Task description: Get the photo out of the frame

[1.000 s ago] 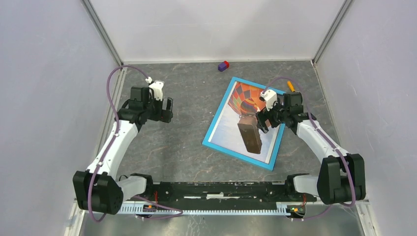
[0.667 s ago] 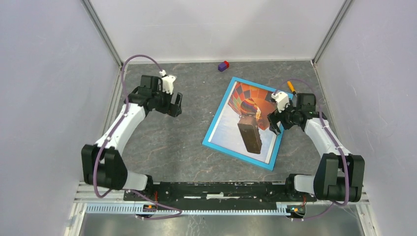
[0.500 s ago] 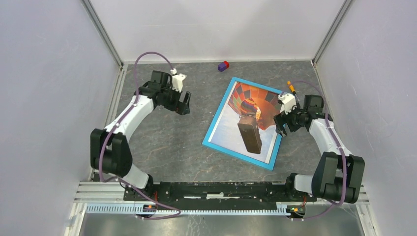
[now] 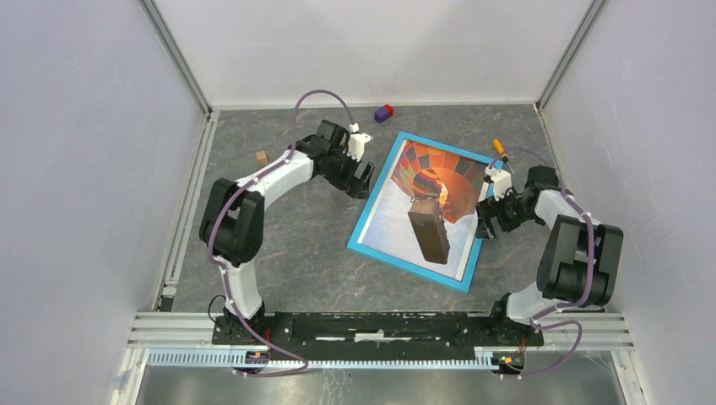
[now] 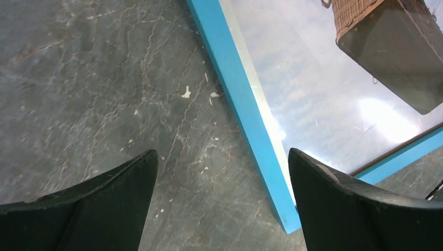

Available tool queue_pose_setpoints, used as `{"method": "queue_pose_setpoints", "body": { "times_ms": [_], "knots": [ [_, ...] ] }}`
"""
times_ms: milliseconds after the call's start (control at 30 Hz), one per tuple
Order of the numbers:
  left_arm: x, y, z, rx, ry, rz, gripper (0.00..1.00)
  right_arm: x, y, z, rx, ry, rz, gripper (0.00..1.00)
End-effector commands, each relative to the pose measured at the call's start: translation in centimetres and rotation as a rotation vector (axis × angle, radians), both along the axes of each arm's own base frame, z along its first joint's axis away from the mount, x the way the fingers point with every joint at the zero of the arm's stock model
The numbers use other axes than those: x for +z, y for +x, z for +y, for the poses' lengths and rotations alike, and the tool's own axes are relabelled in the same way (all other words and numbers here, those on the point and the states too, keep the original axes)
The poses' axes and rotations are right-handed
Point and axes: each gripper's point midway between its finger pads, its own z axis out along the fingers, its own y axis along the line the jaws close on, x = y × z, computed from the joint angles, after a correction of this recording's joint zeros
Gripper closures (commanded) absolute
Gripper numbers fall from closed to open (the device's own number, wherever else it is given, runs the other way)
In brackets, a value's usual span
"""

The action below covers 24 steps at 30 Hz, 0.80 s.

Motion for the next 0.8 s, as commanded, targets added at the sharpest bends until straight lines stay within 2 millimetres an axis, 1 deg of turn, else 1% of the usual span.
{"method": "queue_pose_setpoints", "body": {
  "times_ms": [0,133,200,300,400,500,633,700,767],
  "knots": [
    [0.5,1.0,-2.8,-0.013,-0.075,0.001,0.0,0.1,1.8,0.8,0.022,0.071,-0.015,0.02],
    [-1.6,-0.6,-3.4,-0.058,-0.047,0.037,0.0,-0.9,2.2,1.5,0.038,0.087,0.011,0.02],
    [-2.5,-1.5,-3.2,-0.075,-0.037,0.058,0.0,-1.4,2.4,2.1,0.053,0.089,0.024,0.02],
    [-3.5,-2.9,-2.0,-0.1,-0.003,0.074,0.0,-2.0,2.6,3.2,0.084,0.087,0.035,0.02],
    [-4.0,-4.6,-1.0,-0.127,0.011,0.082,0.0,-2.6,2.9,4.4,0.114,0.074,0.039,0.02],
    [-4.2,-5.9,-0.1,-0.134,0.025,0.082,0.0,-2.9,3.2,6.0,0.151,0.067,0.04,0.02],
    [-4.4,-7.5,1.2,-0.134,0.039,0.087,0.0,-3.0,3.8,8.4,0.201,0.063,0.03,0.02],
    [-4.5,-8.5,1.8,-0.143,0.047,0.094,0.0,-3.0,4.0,10.2,0.24,0.067,0.032,0.02],
    [-4.5,-9.4,2.6,-0.152,0.057,0.097,0.0,-3.0,4.4,11.4,0.258,0.074,0.03,0.02]
  ]
}}
